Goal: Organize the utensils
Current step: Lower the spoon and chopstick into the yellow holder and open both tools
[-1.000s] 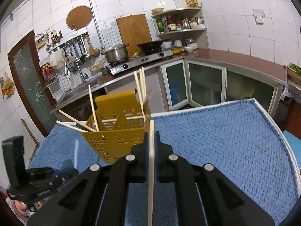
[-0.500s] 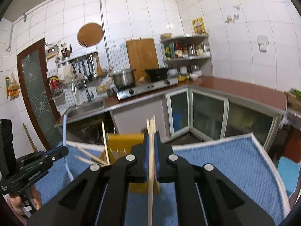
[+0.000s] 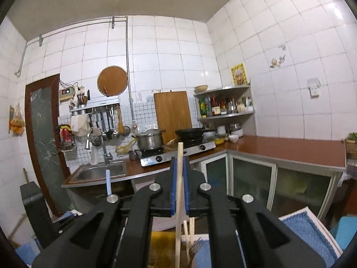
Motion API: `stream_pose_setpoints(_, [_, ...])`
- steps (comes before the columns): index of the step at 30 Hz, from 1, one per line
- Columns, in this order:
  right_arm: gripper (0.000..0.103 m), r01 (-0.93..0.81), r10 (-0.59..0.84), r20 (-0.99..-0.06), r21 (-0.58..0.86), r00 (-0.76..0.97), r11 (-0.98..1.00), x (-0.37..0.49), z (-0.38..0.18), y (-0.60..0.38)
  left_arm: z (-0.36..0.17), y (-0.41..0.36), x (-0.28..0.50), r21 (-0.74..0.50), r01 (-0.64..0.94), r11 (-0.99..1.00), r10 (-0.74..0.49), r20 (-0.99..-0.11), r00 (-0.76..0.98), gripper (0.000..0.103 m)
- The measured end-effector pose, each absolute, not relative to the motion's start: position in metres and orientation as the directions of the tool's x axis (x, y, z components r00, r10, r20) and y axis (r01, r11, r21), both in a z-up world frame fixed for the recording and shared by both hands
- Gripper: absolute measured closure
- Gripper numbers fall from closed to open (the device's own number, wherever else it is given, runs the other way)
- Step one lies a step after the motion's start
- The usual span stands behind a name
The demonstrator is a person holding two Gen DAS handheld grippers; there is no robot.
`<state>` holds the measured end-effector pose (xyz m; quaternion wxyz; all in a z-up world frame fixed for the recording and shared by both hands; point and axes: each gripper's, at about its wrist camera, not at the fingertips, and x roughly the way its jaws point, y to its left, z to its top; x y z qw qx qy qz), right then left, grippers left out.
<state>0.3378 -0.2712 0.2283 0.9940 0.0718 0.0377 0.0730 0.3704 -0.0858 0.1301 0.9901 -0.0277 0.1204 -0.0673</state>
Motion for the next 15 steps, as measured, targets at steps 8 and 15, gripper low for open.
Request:
stream_pose_setpoints(8, [0.097, -0.168, 0.183, -0.141, 0.116, 0.973, 0.979, 0.367, 0.158, -0.271, 0.082, -0.091, 0.385, -0.033, 0.134, 0.990, -0.138, -0.291, 0.947, 0.097])
stream_pose_setpoints(15, [0.097, -0.199, 0.223, -0.240, 0.121, 0.945, 0.972, 0.375, 0.109, -0.271, 0.075, -0.089, 0.376, -0.019, 0.162, 0.987, -0.159, -0.319, 0.934, 0.095])
